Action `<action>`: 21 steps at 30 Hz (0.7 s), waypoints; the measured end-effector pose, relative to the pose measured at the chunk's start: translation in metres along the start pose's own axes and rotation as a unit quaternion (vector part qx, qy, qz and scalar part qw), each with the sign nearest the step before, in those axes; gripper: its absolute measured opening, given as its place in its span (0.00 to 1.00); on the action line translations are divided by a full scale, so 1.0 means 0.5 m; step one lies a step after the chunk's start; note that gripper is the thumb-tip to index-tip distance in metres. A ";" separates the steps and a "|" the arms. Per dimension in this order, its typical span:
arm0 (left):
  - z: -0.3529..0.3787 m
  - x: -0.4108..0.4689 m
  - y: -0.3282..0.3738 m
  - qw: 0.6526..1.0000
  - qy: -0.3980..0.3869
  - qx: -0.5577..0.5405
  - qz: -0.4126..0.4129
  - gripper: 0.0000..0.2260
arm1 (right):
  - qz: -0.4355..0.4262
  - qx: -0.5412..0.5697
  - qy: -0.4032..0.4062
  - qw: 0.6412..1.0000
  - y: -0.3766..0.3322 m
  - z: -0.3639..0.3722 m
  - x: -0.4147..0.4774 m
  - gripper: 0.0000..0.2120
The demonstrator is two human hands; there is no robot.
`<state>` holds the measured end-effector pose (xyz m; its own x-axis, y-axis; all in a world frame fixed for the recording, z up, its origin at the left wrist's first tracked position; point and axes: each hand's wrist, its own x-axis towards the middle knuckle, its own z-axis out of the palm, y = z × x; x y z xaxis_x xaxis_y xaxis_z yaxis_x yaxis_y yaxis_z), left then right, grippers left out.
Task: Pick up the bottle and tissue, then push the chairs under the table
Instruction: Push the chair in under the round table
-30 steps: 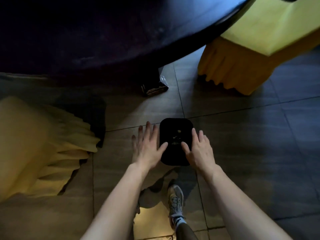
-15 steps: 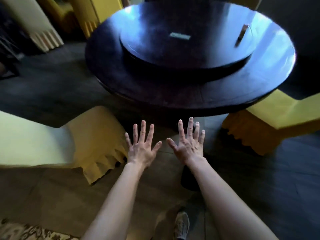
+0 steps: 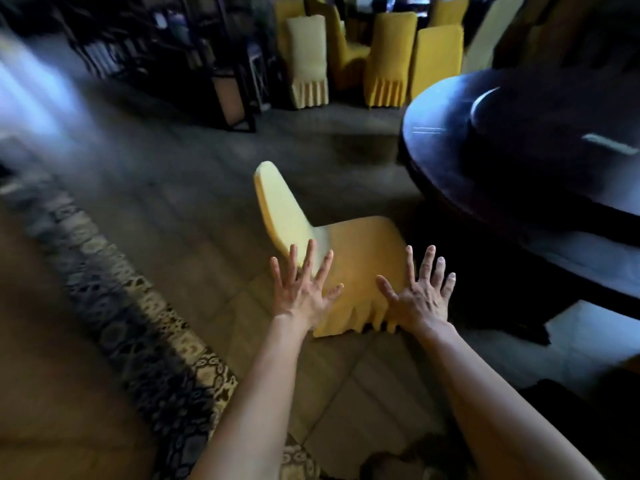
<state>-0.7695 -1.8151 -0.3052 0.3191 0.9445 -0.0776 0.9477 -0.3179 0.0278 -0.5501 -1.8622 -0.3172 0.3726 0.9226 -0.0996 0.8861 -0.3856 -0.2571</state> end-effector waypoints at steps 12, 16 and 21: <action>-0.007 0.050 -0.423 0.993 0.021 -0.033 -0.111 0.32 | -0.114 -0.020 -0.027 0.993 -0.466 0.129 0.127 0.44; 0.009 0.164 -0.520 0.993 0.015 -0.032 -0.113 0.32 | -0.115 0.009 -0.042 0.992 -0.567 0.194 0.222 0.42; 0.025 0.344 -0.608 0.997 -0.014 -0.014 -0.080 0.32 | -0.088 0.047 -0.049 0.994 -0.684 0.260 0.379 0.41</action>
<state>-1.0025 -1.5570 -0.3396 0.1642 0.9802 -0.1106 0.9862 -0.1607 0.0398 -0.8181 -1.5545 -0.3732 0.1804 0.9740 -0.1373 0.9038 -0.2192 -0.3675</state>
